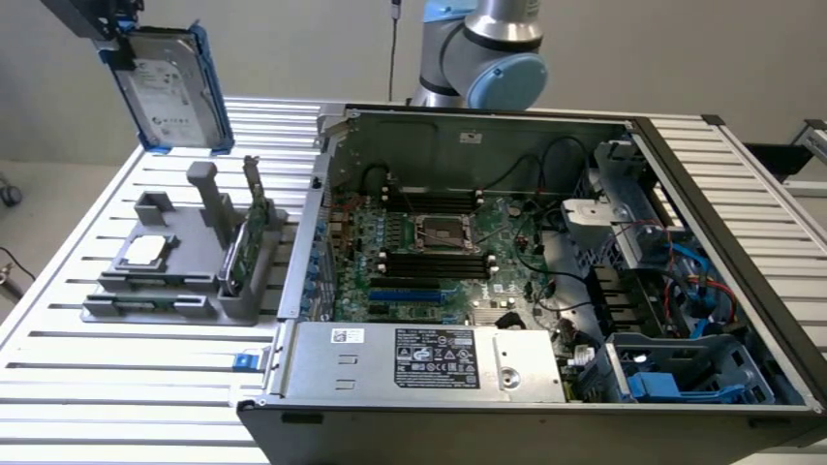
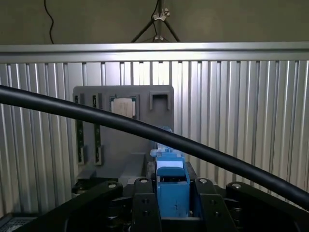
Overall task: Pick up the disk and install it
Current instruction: 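Pick up the disk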
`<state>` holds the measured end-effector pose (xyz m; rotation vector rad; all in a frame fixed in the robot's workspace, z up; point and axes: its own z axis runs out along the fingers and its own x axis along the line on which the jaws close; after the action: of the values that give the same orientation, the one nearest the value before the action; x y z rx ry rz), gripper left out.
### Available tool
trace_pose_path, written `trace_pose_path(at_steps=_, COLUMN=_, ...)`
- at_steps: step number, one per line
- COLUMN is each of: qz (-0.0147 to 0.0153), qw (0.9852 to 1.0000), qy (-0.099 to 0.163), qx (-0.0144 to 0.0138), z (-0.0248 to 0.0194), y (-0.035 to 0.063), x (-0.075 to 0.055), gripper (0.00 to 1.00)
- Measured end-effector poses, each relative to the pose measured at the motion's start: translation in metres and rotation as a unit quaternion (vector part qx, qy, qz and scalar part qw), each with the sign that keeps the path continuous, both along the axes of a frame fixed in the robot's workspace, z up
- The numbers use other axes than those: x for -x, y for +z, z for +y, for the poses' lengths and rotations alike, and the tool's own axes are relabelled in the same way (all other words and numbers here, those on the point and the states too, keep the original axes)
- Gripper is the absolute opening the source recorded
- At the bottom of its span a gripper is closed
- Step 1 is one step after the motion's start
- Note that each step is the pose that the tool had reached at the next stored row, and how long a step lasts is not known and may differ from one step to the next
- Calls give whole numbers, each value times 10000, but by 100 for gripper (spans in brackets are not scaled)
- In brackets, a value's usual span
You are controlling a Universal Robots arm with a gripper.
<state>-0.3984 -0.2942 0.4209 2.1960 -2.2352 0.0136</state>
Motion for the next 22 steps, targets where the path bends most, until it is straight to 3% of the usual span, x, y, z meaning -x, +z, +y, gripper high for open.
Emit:
trace_pose_path(at_steps=10, qz=59, qw=10000, qy=2, qx=0, z=-38, y=356, x=-444, gripper=33)
trace_pose_path(at_steps=22, qz=171, qw=9999, qy=2, qx=0, z=-162, y=682, x=-989, gripper=33)
